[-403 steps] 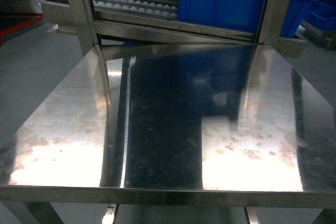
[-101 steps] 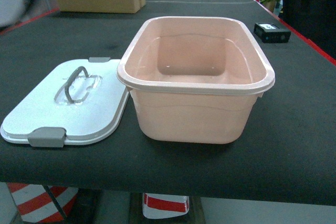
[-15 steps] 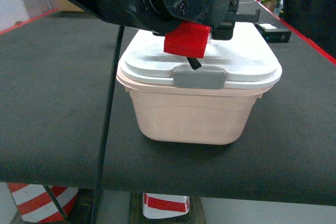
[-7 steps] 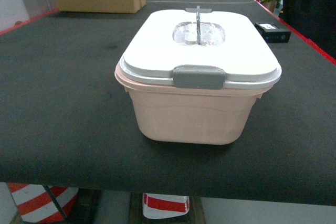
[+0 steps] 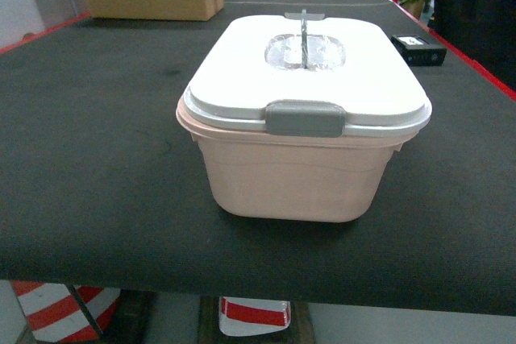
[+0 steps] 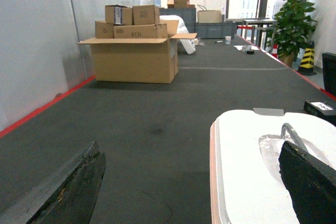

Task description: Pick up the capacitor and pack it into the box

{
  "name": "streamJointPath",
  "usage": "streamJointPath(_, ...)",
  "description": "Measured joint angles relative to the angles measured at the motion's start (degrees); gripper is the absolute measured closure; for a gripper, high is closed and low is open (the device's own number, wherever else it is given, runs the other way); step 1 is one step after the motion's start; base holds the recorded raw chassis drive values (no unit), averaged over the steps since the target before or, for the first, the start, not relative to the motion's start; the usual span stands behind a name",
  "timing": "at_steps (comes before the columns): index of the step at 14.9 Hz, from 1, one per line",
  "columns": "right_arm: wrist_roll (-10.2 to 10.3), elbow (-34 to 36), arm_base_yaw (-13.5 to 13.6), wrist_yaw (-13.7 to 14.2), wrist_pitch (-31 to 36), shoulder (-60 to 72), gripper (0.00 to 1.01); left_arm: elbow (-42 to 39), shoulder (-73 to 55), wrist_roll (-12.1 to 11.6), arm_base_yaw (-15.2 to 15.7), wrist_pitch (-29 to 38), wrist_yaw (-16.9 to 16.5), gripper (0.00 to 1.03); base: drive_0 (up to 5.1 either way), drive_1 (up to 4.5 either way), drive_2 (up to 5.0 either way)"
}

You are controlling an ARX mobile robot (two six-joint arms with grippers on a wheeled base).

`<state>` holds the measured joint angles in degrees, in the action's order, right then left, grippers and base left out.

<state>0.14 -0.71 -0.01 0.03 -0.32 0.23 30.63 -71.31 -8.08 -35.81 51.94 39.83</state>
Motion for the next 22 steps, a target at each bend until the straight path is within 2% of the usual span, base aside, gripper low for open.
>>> streamJointPath(1, 0.0, 0.0, 0.0, 0.0, 0.0, 0.0, 0.03, 0.8, 1.9, 1.3, 0.9, -7.7, -2.7, 0.1, 0.0, 0.0, 0.0)
streamJointPath(2, 0.0, 0.0, 0.0, 0.0, 0.0, 0.0, 0.03, -1.3, 6.3, 4.0, 3.6, -14.7, -7.7, 0.23, 0.0, 0.0, 0.0)
streamJointPath(4, 0.0, 0.0, 0.0, 0.0, 0.0, 0.0, 0.03, -9.4, 14.6, 6.7, 9.5, -16.8, -12.6, 0.45, 0.0, 0.0, 0.0)
streamJointPath(6, 0.0, 0.0, 0.0, 0.0, 0.0, 0.0, 0.03, -15.3, 20.8, 7.6, 14.8, -17.4, -18.6, 0.72, 0.0, 0.0, 0.0)
streamJointPath(8, 0.0, 0.0, 0.0, 0.0, 0.0, 0.0, 0.03, -19.5, 26.3, 7.7, 19.2, -18.6, -23.1, 0.97, 0.0, 0.0, 0.0)
streamJointPath(9, 0.0, 0.0, 0.0, 0.0, 0.0, 0.0, 0.03, -21.0, 28.8, 7.9, 21.2, -19.4, -25.0, 1.01, 0.0, 0.0, 0.0)
streamJointPath(11, 0.0, 0.0, 0.0, 0.0, 0.0, 0.0, 0.03, -23.8, 33.7, 7.9, 24.8, -21.8, -28.6, 1.01, 0.0, 0.0, 0.0)
streamJointPath(15, 0.0, 0.0, 0.0, 0.0, 0.0, 0.0, 0.03, -27.1, 42.1, 7.9, 29.4, -26.8, -33.2, 1.01, 0.0, 0.0, 0.0)
streamJointPath(16, 0.0, 0.0, 0.0, 0.0, 0.0, 0.0, 0.03, -27.5, 44.1, 7.9, 31.6, -28.4, -36.0, 1.01, 0.0, 0.0, 0.0)
streamJointPath(17, 0.0, 0.0, 0.0, 0.0, 0.0, 0.0, 0.03, -28.1, 46.1, 7.9, 35.6, -29.8, -39.4, 1.01, 0.0, 0.0, 0.0)
streamJointPath(18, 0.0, 0.0, 0.0, 0.0, 0.0, 0.0, 0.03, -28.3, 47.8, 8.0, 36.2, -30.9, -39.0, 1.01, 0.0, 0.0, 0.0)
streamJointPath(19, 0.0, 0.0, 0.0, 0.0, 0.0, 0.0, 0.03, -29.9, 48.6, 7.9, 35.8, -28.5, -39.8, 1.01, 0.0, 0.0, 0.0)
streamJointPath(22, 0.0, 0.0, 0.0, 0.0, 0.0, 0.0, 0.03, -29.9, 53.5, 7.9, 35.7, -33.9, -39.8, 1.01, 0.0, 0.0, 0.0)
